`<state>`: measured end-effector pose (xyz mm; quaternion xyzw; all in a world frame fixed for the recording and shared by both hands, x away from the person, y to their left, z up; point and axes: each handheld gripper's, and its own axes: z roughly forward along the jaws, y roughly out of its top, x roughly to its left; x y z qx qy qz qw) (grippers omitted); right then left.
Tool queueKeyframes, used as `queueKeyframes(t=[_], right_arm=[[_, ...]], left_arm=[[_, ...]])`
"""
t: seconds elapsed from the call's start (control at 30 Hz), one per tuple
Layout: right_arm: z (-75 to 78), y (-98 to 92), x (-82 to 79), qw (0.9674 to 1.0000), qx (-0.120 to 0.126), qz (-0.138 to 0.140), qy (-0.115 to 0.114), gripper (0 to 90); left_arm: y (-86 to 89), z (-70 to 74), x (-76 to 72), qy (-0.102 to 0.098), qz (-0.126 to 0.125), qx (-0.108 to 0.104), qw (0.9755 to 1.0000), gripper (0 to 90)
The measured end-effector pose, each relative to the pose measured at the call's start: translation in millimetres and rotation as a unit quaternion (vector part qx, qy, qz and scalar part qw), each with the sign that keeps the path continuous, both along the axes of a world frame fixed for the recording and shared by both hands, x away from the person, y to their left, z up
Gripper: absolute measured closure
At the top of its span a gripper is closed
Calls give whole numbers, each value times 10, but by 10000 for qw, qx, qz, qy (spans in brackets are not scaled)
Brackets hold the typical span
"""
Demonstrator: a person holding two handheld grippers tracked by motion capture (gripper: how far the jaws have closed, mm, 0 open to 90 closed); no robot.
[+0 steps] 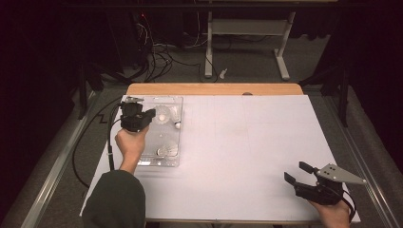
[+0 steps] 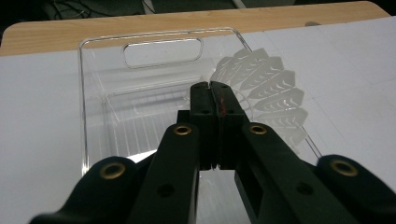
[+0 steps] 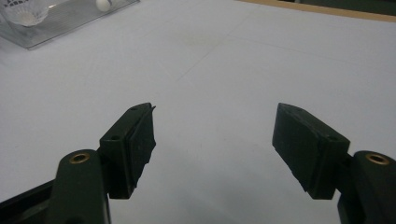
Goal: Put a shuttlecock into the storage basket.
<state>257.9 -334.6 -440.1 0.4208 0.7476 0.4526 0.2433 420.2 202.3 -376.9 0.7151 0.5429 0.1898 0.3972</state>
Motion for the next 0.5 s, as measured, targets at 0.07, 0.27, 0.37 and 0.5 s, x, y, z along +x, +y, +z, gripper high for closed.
queueKeyframes(t=[0.07, 0.27, 0.37, 0.5], right_arm=[[0, -3, 0, 10000, 7, -2, -3, 302], [-1, -1, 0, 10000, -1, 4, 2, 302], [-1, -2, 0, 10000, 0, 3, 3, 302], [-1, -3, 0, 10000, 1, 3, 4, 301]], left_arm=[[-3, -9, 14, 27, 9, 8, 10000, 887], [-24, -31, 37, 69, 39, 42, 10000, 887], [-31, -35, 45, 71, 41, 50, 10000, 886], [-34, -40, 53, 74, 47, 45, 10000, 886]])
